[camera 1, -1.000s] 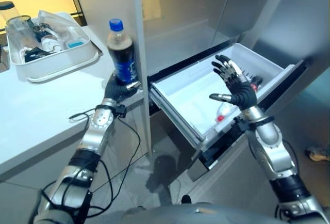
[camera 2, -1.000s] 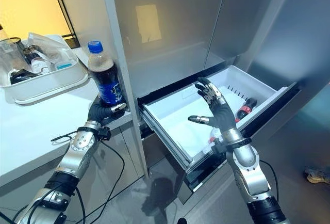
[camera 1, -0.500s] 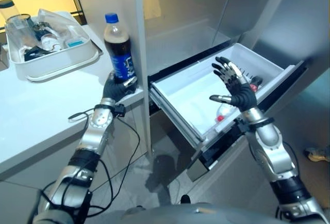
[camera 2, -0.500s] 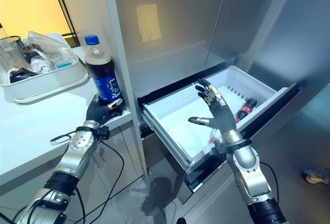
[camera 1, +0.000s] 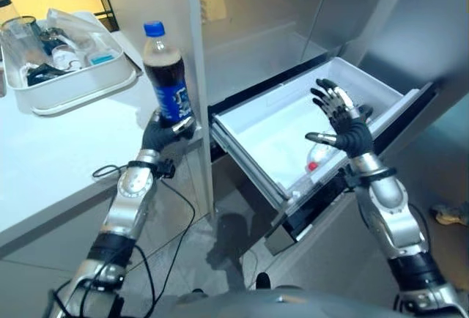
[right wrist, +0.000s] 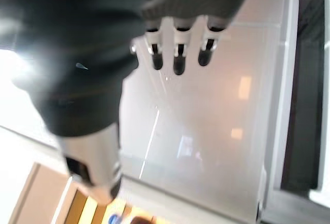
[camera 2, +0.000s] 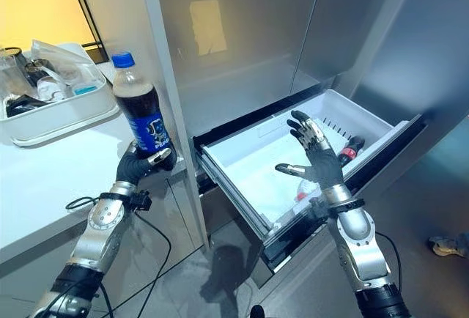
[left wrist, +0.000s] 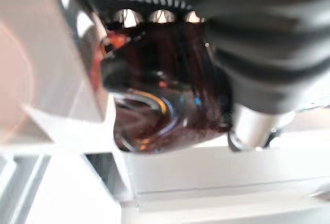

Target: Take the drinks into the refrigerator

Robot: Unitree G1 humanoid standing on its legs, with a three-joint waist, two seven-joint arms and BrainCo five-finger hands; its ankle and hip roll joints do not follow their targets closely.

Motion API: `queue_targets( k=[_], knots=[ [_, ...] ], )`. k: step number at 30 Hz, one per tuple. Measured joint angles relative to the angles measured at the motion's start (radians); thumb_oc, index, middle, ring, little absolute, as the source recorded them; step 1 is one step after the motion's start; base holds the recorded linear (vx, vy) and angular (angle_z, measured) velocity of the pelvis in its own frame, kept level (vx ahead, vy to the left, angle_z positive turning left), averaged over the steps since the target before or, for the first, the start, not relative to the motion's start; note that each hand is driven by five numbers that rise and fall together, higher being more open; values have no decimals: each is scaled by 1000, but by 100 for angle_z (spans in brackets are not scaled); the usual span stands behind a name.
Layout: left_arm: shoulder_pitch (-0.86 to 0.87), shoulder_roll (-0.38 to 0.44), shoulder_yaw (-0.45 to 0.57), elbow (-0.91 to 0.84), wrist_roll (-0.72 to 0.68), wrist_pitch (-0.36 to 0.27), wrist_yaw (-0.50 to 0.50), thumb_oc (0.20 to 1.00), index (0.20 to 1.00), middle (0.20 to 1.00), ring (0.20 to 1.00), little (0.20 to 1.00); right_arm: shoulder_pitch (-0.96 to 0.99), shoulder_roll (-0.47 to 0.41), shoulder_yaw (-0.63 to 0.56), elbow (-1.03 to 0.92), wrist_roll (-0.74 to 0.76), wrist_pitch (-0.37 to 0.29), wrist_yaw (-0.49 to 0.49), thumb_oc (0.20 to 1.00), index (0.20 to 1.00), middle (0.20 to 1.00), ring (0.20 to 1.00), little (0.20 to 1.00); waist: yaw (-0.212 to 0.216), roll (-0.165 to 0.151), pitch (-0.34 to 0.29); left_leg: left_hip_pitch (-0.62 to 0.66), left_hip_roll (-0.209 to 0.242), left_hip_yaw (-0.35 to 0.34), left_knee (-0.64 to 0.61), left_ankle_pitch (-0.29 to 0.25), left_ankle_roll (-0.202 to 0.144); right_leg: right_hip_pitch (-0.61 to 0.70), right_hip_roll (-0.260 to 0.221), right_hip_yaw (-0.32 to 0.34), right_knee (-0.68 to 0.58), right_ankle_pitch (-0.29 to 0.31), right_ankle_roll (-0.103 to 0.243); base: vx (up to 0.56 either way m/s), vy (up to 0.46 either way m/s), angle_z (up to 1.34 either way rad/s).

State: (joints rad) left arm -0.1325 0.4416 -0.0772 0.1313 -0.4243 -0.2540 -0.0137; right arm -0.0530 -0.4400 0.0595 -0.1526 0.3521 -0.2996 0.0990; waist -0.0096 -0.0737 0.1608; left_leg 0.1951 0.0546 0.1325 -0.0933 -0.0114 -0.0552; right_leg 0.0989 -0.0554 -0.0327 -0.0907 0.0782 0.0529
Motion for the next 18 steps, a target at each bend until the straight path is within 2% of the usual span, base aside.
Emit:
queue_targets(
  k=[5, 9, 11, 16, 18],
  knots=[
    [85, -36, 74, -95, -113, -5, -30, 200, 200, 200, 200, 200, 11, 1, -27, 1, -29, 0, -9, 1000, 1000, 1000, 1000, 1000, 4, 1, 13, -4, 0, -3, 1, 0, 0, -1, 0, -2, 0, 0, 0, 0, 0, 0],
    [140, -41, 112, -148, -149, -5, -59, 200, 200, 200, 200, 200, 16, 1, -47, 1, -35, 0, -9, 1000, 1000, 1000, 1000, 1000, 8, 1, 16, -13, 0, -8, 5, 0, 0, -8, 0, -7, 0, 0, 0, -13, -3, 3],
    [144, -42, 115, -153, -150, -5, -75, 200, 200, 200, 200, 200, 17, 1, -53, 4, -25, 0, -3, 1000, 1000, 1000, 1000, 1000, 24, 3, 19, -13, 0, -9, 5, 0, 0, -8, 0, -8, 0, -1, -1, 0, 0, 0],
    [210, -28, 145, -221, -151, -5, -122, 200, 200, 200, 200, 200, 18, -9, -47, 23, 128, 16, 78, 1000, 1000, 1000, 1000, 1000, 32, -7, 34, -13, 0, -15, 5, 1, -1, -4, 0, -15, 0, -1, -1, -10, -14, 4],
    [217, -24, 137, -228, -161, -5, -162, 200, 200, 200, 200, 200, 16, -30, -34, 27, 259, 44, 135, 1000, 1000, 1000, 1000, 1000, 52, -9, 40, -12, 0, -22, 4, 2, -1, -2, -1, -20, 0, -2, 0, 17, -14, 7]
  ],
)
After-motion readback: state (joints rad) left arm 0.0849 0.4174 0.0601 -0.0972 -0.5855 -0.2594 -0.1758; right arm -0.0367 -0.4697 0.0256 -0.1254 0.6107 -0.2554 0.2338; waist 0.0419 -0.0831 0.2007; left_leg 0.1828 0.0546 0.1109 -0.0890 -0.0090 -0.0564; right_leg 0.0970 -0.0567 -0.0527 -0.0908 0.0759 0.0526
